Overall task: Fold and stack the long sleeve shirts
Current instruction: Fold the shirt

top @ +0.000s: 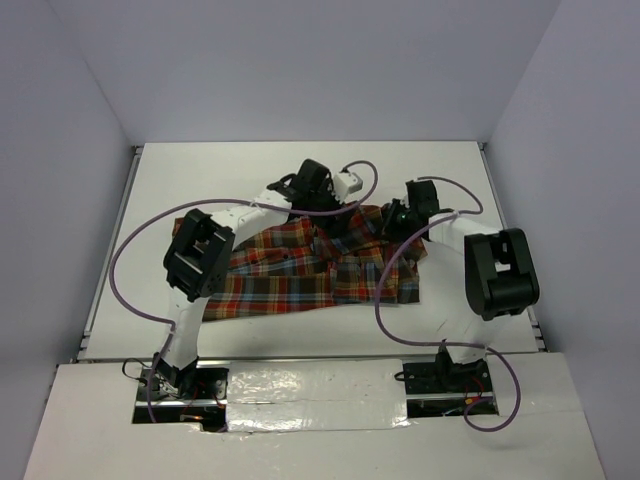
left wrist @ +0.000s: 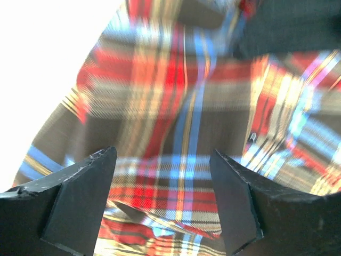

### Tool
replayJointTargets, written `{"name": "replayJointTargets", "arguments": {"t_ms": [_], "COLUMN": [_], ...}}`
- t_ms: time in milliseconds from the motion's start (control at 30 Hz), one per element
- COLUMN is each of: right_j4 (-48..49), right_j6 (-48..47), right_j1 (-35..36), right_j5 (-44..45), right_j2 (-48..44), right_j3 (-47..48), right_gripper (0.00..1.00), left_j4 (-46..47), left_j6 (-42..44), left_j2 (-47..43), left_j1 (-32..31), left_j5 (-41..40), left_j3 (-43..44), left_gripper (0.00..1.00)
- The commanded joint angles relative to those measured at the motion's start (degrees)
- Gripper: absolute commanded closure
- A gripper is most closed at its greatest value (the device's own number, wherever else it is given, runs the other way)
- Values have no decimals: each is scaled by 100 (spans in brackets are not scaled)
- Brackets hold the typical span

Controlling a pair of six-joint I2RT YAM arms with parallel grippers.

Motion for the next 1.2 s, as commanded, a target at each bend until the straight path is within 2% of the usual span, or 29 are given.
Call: {"name": "replayJointTargets", "arguments": {"t_ms": [0, 167, 233, 267, 333, 467, 533, 667, 767, 967, 1033, 1133, 1167], "right_j4": [-248, -687, -993, -1082, -1345, -1786, -1987, -2024, -2015, -2077, -2024, -1901, -1901], "right_j6": [-263, -105, 35, 158, 255, 449, 563, 686, 748, 897, 1011, 985, 959], "right_j1": [-87, -218, -280, -315, -507, -1202, -1439, -1519, -1519, -1511, -1519, -1519, -1519], "right_j5": [259, 479, 550, 524, 436, 129, 14, 163, 207, 400, 366, 278, 269], "right_j2": [-916, -1830, -2033, -2208, -2367, -2762, -2991, -3686, -3739, -4020, -4064, -3950, -3915], "right_j3": [164, -73, -205, -275, -521, -986, -1329, -1944, -2340, -2683, -2736, -2754, -2728], "right_gripper": [80, 66, 57, 48, 40, 39, 38, 39, 40, 40, 40, 40, 40], "left_j4": [-226, -726, -1120, -1262, -1630, -2263, -2423, -2214, -2274, -2161, -2064, -1723, -1555], "left_j6": [-28, -335, -467, -476, -398, -20, 77, 384, 727, 982, 1210, 2236, 3014], "left_j2": [-91, -82, -73, -99, -292, -740, -960, -1356, -1269, -1556, -1830, -2646, -3118], "left_j1": [29, 108, 318, 423, 845, 1829, 2584, 3804, 4228, 4739, 4740, 4574, 4329], "left_j5": [237, 54, -52, -70, -332, -887, -905, -888, -835, -905, -958, -685, -703], "left_j3": [621, 1289, 1570, 1641, 1659, 1361, 1036, 175, -265, -923, -1249, -2179, -2756], "left_gripper": [16, 14, 14, 15, 15, 16, 17, 15, 16, 19, 24, 33, 34]}}
